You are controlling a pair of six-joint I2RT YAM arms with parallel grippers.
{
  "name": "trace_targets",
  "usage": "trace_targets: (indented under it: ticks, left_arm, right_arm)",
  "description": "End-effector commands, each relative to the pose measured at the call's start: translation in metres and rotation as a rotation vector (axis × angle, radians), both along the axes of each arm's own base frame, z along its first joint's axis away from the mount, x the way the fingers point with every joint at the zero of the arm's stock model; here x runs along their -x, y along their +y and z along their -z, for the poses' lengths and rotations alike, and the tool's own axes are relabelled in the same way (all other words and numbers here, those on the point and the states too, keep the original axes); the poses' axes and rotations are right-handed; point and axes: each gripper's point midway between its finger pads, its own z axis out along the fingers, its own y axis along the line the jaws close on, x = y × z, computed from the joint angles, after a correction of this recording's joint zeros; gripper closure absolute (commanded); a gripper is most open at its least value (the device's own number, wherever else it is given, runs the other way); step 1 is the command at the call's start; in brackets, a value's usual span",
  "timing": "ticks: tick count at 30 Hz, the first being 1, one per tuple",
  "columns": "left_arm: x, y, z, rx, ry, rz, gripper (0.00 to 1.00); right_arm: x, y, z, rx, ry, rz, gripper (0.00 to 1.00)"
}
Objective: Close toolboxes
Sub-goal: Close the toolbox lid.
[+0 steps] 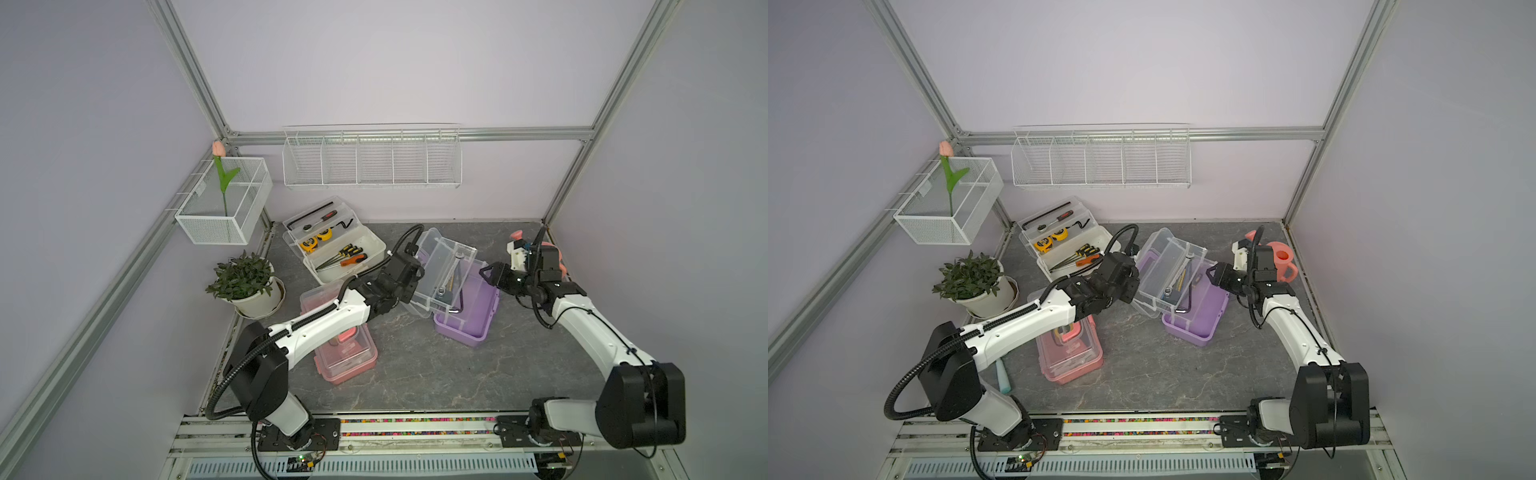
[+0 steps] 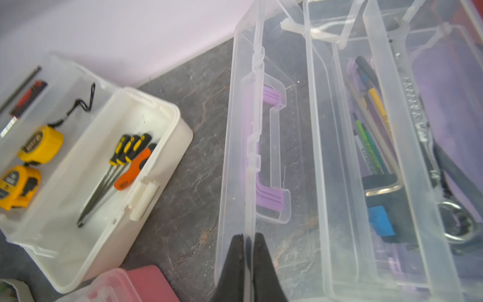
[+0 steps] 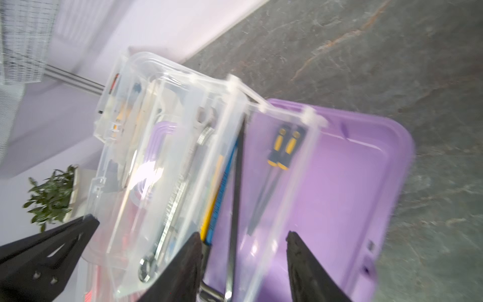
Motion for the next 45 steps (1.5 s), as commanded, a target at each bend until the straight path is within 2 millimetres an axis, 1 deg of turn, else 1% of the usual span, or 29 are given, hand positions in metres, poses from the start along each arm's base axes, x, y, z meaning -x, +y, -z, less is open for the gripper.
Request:
trace_targets:
  ticks: [1,4,6,8,10,14,15,16,18,25,27,30,32,37,41,45]
  left_arm:
    - [0.0,-0.017,-0.058,0.019,-0.178,0.027,0.92]
    - [0.007,-0.027,-0.068,0.003,-0.218,0.051,0.91]
    - [0.012,-0.033,-0.072,-0.012,-0.25,0.066,0.9]
    - [0.016,-0.038,-0.072,-0.021,-0.264,0.074,0.9]
    - [0.019,-0.042,-0.07,-0.023,-0.267,0.079,0.9]
    - [0.02,-0.044,-0.07,-0.025,-0.28,0.068,0.9]
    - [0.02,-0.044,-0.069,-0.028,-0.284,0.066,0.9]
    - [0.021,-0.044,-0.069,-0.028,-0.289,0.066,0.89]
    - [0.021,-0.044,-0.07,-0.026,-0.301,0.064,0.89]
    - [0.028,-0.049,-0.069,-0.015,-0.339,0.082,0.89]
    - [0.031,-0.051,-0.069,-0.014,-0.344,0.09,0.89]
    - [0.033,-0.052,-0.065,-0.015,-0.344,0.097,0.89]
    - [0.035,-0.052,-0.064,-0.01,-0.347,0.101,0.89]
    - [0.04,-0.054,-0.063,0.002,-0.356,0.11,0.89]
    - [0.042,-0.055,-0.063,0.007,-0.36,0.115,0.89]
    - [0.044,-0.057,-0.062,0.01,-0.366,0.124,0.89]
  right_arm:
    - [0.004,0.016,-0.018,-0.083,-0.054,-0.045,0.46]
    - [0.003,0.021,-0.031,-0.128,-0.094,-0.054,0.47]
    - [0.0,0.027,-0.045,-0.181,-0.131,-0.065,0.47]
    - [-0.004,0.038,-0.061,-0.245,-0.172,-0.086,0.48]
    - [-0.006,0.047,-0.068,-0.284,-0.187,-0.105,0.48]
    - [-0.009,0.069,-0.075,-0.318,-0.203,-0.141,0.47]
    - [-0.011,0.071,-0.075,-0.327,-0.201,-0.141,0.47]
    - [-0.009,0.083,-0.075,-0.341,-0.196,-0.166,0.47]
    - [-0.01,0.093,-0.074,-0.364,-0.187,-0.183,0.47]
    - [-0.022,0.116,-0.066,-0.419,-0.162,-0.207,0.48]
    - [-0.026,0.12,-0.066,-0.435,-0.16,-0.212,0.49]
    - [-0.029,0.124,-0.073,-0.455,-0.189,-0.214,0.5]
    - [-0.031,0.126,-0.073,-0.458,-0.189,-0.208,0.51]
    - [-0.037,0.134,-0.066,-0.514,-0.152,-0.208,0.58]
    - [-0.041,0.139,-0.059,-0.536,-0.13,-0.198,0.6]
    - [-0.042,0.142,-0.061,-0.539,-0.134,-0.196,0.65]
